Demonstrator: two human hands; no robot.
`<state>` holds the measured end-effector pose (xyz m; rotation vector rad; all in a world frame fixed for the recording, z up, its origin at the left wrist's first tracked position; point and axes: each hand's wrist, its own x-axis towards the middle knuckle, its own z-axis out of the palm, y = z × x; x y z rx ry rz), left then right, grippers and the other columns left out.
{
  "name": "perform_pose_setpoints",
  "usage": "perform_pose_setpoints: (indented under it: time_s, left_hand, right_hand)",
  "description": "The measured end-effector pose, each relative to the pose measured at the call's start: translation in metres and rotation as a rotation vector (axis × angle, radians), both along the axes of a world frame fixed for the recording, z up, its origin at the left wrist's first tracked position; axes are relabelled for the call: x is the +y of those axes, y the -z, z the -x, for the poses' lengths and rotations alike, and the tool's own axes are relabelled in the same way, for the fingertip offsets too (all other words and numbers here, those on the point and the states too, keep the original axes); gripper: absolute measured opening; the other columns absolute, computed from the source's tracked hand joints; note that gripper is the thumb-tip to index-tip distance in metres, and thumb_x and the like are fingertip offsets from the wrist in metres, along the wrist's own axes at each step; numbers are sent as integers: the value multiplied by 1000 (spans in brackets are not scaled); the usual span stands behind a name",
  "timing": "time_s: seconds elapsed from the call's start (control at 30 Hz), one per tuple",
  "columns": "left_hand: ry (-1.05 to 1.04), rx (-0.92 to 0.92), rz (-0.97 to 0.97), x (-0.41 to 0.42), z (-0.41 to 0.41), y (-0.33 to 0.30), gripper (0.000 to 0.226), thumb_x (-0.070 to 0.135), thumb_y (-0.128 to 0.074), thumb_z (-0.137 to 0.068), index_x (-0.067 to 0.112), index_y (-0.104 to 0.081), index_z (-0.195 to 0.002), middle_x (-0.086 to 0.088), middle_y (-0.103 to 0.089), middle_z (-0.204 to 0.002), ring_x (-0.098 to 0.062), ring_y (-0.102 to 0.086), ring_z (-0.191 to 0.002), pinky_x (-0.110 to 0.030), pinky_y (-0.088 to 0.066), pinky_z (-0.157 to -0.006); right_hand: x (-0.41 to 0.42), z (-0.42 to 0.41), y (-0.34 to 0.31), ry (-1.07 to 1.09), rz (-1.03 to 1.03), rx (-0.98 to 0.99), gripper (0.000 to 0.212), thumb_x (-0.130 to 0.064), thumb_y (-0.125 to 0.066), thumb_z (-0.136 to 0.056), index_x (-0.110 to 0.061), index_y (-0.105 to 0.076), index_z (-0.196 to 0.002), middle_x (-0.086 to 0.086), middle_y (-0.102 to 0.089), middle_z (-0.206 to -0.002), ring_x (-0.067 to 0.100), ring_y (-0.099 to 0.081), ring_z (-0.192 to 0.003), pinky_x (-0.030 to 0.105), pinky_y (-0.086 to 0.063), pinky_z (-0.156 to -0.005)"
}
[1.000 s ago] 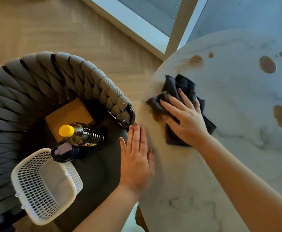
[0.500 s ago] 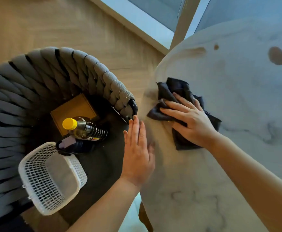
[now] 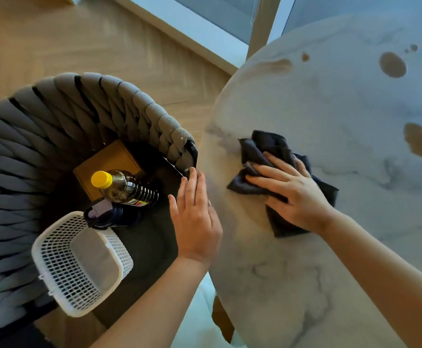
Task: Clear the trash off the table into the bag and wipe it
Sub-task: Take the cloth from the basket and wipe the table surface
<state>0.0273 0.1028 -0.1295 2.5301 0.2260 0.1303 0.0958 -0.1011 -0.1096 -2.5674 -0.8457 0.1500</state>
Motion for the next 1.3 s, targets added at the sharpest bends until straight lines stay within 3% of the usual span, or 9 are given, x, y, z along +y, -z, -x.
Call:
perform_pose_setpoints:
  time_s: [0.17, 0.3, 0.43, 0.67, 0.83, 0.93, 1.07, 1.2, 1.3]
  left_hand:
    - [-9, 6, 0, -1, 0, 2, 56, 17, -29, -85, 10, -37, -141, -5, -30, -150, -24, -28, -138, -55, -22, -108]
    - [-65, -25, 81, -2, 2, -2, 56, 12, -35, -84, 16, -38, -139, 1, -33, -149, -19, -26, -138, -52, -20, -110]
    - [-83, -77, 199, 2, 3, -2, 50, 11, -35, -87, 15, -44, -136, 1, -40, -144, -13, -31, -134, -42, -26, -109]
    - [-88, 59, 554, 19, -6, -26, 49, 28, -30, -88, 23, -43, -136, 5, -43, -138, 6, -32, -125, -16, -28, -107]
    - [83, 70, 361, 40, -24, -35, 62, 57, -16, -91, 23, -41, -136, 1, -46, -136, -13, -35, -130, -44, -30, -110]
    - [208, 34, 226, 47, -36, -39, 66, 59, -13, -90, 22, -40, -137, 1, -42, -141, -15, -31, -132, -38, -24, -111]
    - [261, 40, 143, 54, -48, -39, 71, 63, -8, -89, 23, -40, -138, 0, -37, -146, -15, -25, -136, -34, -16, -112]
    - [257, 16, 106, 47, -54, -40, 74, 63, -7, -89, 20, -43, -137, -3, -36, -146, -16, -24, -137, -28, -12, -111]
    - [271, 20, 92, 34, -61, -40, 70, 57, -13, -89, 16, -42, -137, -6, -33, -148, -18, -22, -137, -28, -13, -111]
  right_hand:
    - [-19, -56, -7, 390, 33, 27, 46, -45, -40, -85, -39, -46, -130, -14, -39, -144, 19, -18, -141, 63, -11, -107]
    - [54, -47, -4, 185, 76, 18, 51, -39, -43, -84, -39, -41, -134, -17, -32, -147, 22, -11, -143, 64, -3, -107]
    - [14, 46, 2, 16, 51, -15, 47, -38, -42, -86, -40, -43, -133, -18, -36, -144, 16, -17, -142, 59, -11, -110]
    - [-12, -9, -8, 405, 77, 65, 45, -37, -46, -91, -42, -38, -135, -17, -29, -148, 18, -7, -143, 65, 0, -108]
    - [83, 24, -16, 92, 114, 118, 52, -34, -43, -90, -43, -29, -139, -19, -17, -152, 18, 8, -143, 63, 14, -107]
    - [54, 93, -8, -27, 71, 55, 51, -36, -40, -85, -45, -33, -135, -19, -28, -148, 16, -1, -143, 61, 2, -109]
    - [-29, 93, 0, 231, 43, -9, 49, -37, -43, -81, -41, -42, -130, -17, -39, -142, 15, -21, -140, 64, -22, -105]
    - [-5, 21, -10, 696, 52, 60, 47, -35, -49, -86, -40, -43, -133, -18, -31, -148, 16, -12, -143, 65, -3, -108]
    - [69, 24, -9, 537, 22, 103, 49, -34, -45, -88, -40, -37, -136, -18, -24, -151, 18, -2, -144, 67, 6, -106]
